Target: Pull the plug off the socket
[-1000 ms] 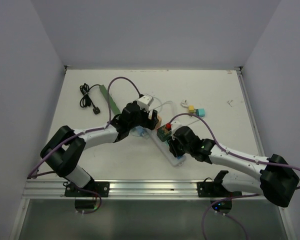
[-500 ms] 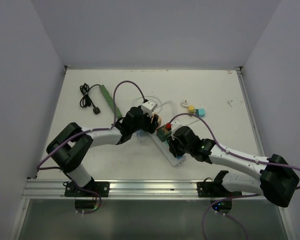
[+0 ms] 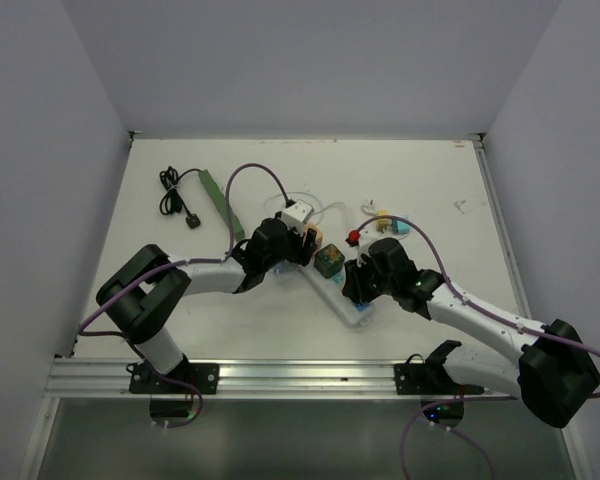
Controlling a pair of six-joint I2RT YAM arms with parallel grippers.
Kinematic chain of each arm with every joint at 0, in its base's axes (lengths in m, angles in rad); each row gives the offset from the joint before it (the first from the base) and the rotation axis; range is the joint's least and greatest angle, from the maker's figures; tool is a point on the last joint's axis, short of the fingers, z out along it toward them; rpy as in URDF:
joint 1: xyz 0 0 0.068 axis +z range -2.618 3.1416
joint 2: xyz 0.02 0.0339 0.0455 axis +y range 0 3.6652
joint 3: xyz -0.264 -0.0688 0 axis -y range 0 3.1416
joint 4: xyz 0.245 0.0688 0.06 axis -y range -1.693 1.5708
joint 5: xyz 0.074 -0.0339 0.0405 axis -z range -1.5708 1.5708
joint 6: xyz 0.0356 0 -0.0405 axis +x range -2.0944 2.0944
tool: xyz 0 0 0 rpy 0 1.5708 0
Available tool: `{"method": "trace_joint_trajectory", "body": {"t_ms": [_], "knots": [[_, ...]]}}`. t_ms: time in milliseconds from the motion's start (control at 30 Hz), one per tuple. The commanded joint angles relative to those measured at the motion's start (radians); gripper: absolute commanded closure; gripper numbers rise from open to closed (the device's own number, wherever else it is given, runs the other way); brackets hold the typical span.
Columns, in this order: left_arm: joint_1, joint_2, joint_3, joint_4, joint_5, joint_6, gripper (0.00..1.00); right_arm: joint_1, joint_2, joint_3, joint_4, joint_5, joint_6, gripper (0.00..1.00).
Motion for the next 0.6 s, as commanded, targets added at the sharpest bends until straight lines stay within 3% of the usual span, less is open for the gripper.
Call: {"method": "trace_joint_trajectory", "body": {"t_ms": [0,267,433,567], "knots": [[-0.003,0.008,-0.055,-0.027,-0.108,0.002,1.0,-0.039,-0.044,0.027,0.126,-0.098,0.048,0.93],[-0.003,0.015,-0.05,-0.049,-0.158,0.005,1.0,-0.021,-0.033,0.05,0.083,-0.008,-0.027,0.95],[-0.003,0.006,-0.046,-0.061,-0.163,0.005,1.0,0.152,0.004,0.092,0.026,0.242,-0.088,0.96],[-0.003,0.011,-0.037,-0.07,-0.169,0.007,1.0,0.227,0.047,0.118,0.003,0.337,-0.094,0.96]]}}
